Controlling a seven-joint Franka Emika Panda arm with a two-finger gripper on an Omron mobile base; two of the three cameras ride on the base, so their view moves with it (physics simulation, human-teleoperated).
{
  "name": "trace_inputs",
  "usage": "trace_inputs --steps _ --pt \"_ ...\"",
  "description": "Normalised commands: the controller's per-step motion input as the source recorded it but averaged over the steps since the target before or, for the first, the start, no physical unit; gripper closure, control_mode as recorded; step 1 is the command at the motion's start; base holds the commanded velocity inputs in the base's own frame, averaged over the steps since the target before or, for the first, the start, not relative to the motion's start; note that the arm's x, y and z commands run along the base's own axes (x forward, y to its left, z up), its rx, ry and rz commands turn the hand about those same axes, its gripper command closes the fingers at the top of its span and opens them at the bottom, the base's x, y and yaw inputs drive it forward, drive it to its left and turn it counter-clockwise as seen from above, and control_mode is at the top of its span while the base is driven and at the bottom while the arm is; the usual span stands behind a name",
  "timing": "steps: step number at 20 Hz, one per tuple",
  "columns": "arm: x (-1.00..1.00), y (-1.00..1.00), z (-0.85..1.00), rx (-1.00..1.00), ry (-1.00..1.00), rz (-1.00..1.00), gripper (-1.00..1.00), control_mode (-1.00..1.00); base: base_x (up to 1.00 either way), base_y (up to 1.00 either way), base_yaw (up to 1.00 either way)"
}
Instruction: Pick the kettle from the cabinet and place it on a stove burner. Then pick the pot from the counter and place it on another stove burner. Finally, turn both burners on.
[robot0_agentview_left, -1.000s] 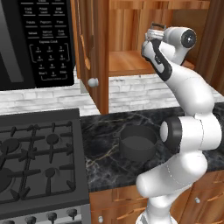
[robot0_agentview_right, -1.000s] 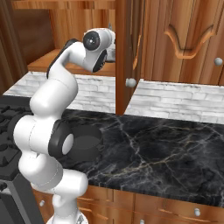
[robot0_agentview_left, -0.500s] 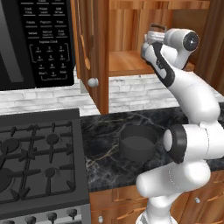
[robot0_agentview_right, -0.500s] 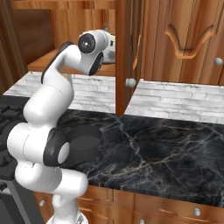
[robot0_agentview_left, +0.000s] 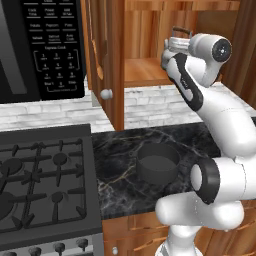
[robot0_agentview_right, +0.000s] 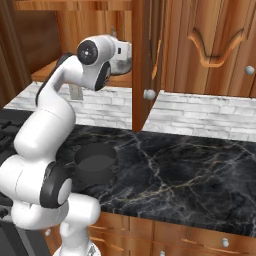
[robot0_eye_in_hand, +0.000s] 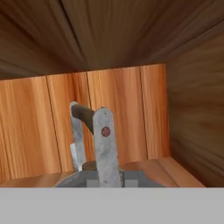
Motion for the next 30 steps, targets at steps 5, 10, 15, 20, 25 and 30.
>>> trace_inputs --steps 5,10,15,20,25,30 --pt "-0.51 0.13 0.23 -0.01 0.0 0.0 1.0 -1.0 0.0 0.0 0.0" --pt "-0.57 0.13 0.2 0.0 0.0 0.0 1.0 -1.0 0.0 0.0 0.0" --pt "-0.66 0.03 0.14 0.0 -0.01 0.0 1.0 -1.0 0.0 0.0 0.0" --pt "-0.67 0.07 0.14 0.0 0.0 0.0 1.0 -1.0 0.0 0.0 0.0" --pt "-0.63 0.17 0.06 0.0 0.0 0.0 1.0 -1.0 0.0 0.0 0.0" --pt "-0.66 0.15 0.07 0.0 0.0 0.0 1.0 -1.0 0.0 0.0 0.0"
